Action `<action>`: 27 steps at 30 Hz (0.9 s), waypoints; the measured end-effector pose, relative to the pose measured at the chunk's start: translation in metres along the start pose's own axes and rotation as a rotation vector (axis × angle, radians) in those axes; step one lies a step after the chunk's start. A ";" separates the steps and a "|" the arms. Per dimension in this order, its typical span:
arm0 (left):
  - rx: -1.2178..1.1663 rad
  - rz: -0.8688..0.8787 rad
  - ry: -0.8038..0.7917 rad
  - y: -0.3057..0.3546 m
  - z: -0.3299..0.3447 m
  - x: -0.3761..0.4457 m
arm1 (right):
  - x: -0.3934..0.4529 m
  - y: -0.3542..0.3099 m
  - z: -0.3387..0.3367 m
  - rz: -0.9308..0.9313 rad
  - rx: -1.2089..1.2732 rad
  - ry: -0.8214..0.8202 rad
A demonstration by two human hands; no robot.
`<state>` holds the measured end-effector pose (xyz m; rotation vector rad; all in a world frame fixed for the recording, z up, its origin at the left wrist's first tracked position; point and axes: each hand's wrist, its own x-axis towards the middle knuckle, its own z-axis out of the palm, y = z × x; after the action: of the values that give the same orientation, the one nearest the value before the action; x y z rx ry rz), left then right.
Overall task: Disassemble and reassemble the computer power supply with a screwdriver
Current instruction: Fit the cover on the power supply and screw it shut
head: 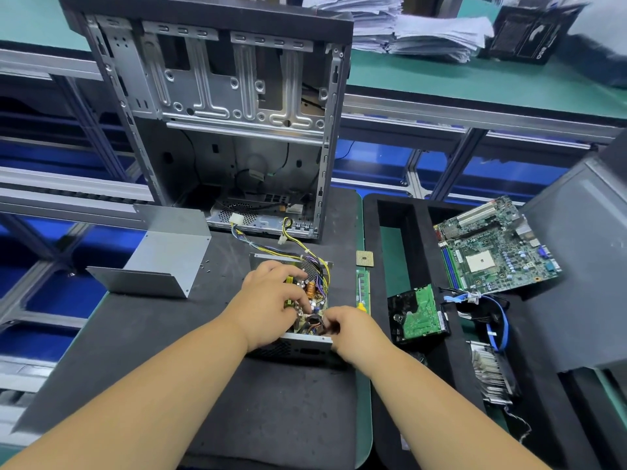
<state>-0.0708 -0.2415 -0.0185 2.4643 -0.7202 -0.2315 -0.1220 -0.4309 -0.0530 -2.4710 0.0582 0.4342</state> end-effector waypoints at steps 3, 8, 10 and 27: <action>-0.110 0.011 0.085 -0.002 -0.001 -0.003 | -0.003 0.001 -0.006 -0.007 0.038 -0.009; -0.272 -0.142 0.311 -0.008 -0.015 -0.013 | -0.010 0.001 -0.030 -0.041 0.012 0.146; -0.224 -0.214 0.323 -0.013 -0.022 -0.016 | -0.012 -0.003 -0.042 -0.049 -0.013 0.205; 0.079 -0.107 0.034 -0.066 -0.056 0.009 | 0.043 -0.065 -0.048 0.198 -0.037 0.424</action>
<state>-0.0164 -0.1743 -0.0090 2.5786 -0.5946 -0.2048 -0.0578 -0.4043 0.0061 -2.5629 0.4745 -0.0151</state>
